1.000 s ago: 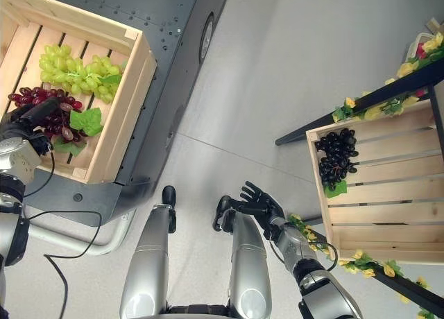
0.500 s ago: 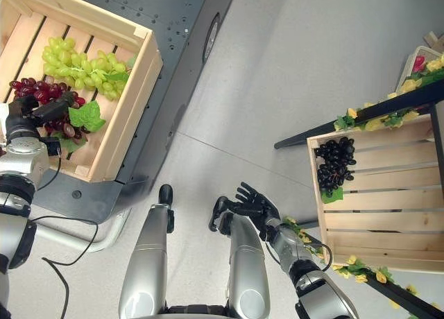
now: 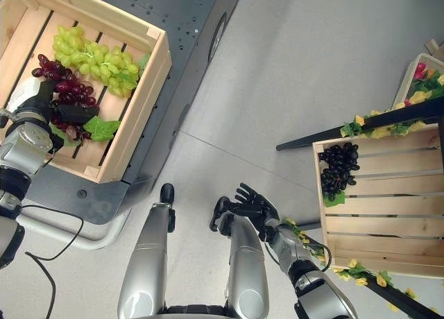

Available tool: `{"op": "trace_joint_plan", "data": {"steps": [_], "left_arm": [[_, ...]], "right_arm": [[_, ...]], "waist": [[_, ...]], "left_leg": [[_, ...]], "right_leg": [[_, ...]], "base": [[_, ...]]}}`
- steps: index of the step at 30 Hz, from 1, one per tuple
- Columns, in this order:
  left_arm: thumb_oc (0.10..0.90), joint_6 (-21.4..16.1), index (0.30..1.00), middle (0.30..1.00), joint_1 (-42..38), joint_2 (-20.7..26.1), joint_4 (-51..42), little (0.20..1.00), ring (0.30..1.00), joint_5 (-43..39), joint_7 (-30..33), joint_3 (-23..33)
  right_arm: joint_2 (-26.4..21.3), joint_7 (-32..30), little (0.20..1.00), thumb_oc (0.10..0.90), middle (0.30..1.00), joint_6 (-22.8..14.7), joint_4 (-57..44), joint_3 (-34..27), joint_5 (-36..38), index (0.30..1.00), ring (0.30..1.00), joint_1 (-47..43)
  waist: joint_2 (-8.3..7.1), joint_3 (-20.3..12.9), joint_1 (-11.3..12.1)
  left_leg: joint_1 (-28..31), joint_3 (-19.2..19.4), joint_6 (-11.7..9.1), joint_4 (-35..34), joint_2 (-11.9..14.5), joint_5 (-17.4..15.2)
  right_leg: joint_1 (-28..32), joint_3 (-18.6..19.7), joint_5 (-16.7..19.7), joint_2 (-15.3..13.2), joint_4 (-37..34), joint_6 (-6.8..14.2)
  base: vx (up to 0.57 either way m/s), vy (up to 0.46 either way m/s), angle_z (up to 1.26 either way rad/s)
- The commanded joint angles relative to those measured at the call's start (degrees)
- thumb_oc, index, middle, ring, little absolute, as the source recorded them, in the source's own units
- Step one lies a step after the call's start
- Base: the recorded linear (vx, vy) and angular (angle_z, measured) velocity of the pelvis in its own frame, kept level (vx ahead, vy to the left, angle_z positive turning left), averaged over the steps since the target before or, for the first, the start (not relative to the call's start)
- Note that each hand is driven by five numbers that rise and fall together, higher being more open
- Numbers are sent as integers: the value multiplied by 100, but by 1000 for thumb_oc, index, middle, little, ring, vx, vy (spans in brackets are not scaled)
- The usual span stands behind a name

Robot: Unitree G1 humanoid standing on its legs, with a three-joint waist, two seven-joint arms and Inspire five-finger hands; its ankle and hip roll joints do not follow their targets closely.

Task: Pick up the fruits from the basket on one side to the basket on the other side

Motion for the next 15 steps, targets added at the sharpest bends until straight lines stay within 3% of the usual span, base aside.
{"op": "trace_joint_plan", "data": {"steps": [1,5,8,10,11,12,15], "left_arm": [[800,255,900,900,217,-827,-169,900,900,-646,-715,-99],[800,425,900,900,171,-1102,233,900,900,-343,-903,-159],[800,501,900,900,58,-1152,700,900,900,712,-1226,-478],[532,513,498,498,2,-1164,891,498,498,1177,-1404,-658],[435,536,352,352,-19,-1182,986,352,352,1356,-1458,-766],[400,528,300,300,-37,-1223,1140,300,300,1560,-1520,-889],[400,601,300,300,-8,-1351,1491,300,300,1261,-1511,-1105]], "right_arm": [[-175,59,900,800,900,-195,-198,28,242,900,900,133],[-79,-8,900,800,900,-206,-159,68,283,900,900,14],[-37,-38,900,800,900,-182,-149,123,334,900,900,-95],[-23,-70,900,800,900,-167,-130,147,347,900,900,-154],[-25,-69,900,800,900,-166,-109,158,348,900,900,-179],[-17,-58,900,800,900,-175,-49,177,356,900,900,-225],[-3,23,900,800,900,-240,94,236,410,900,900,-312]], "waist": [[144,-59,-105],[66,-59,-148],[11,-59,-198],[-13,-59,-221],[-21,-59,-237],[-29,-59,-258],[-55,-59,-302]], "left_leg": [[375,553,428,-366,-128,-159],[355,545,420,-413,-106,-134],[347,562,415,-438,-78,-126],[350,577,416,-448,-66,-128],[342,584,417,-442,-61,-134],[345,597,418,-438,-49,-139],[312,621,415,-405,-30,-156]], "right_leg": [[221,69,300,141,-220,-143],[194,67,326,173,-261,-132],[177,82,359,190,-304,-108],[181,83,367,201,-328,-104],[169,87,370,202,-329,-101],[161,92,372,202,-323,-98],[132,111,381,211,-327,-101]], "base": [[0,0,0],[0,0,0],[-13,4,-3],[-13,14,-6],[-11,24,-9],[-9,30,-13],[-5,21,-9]]}}
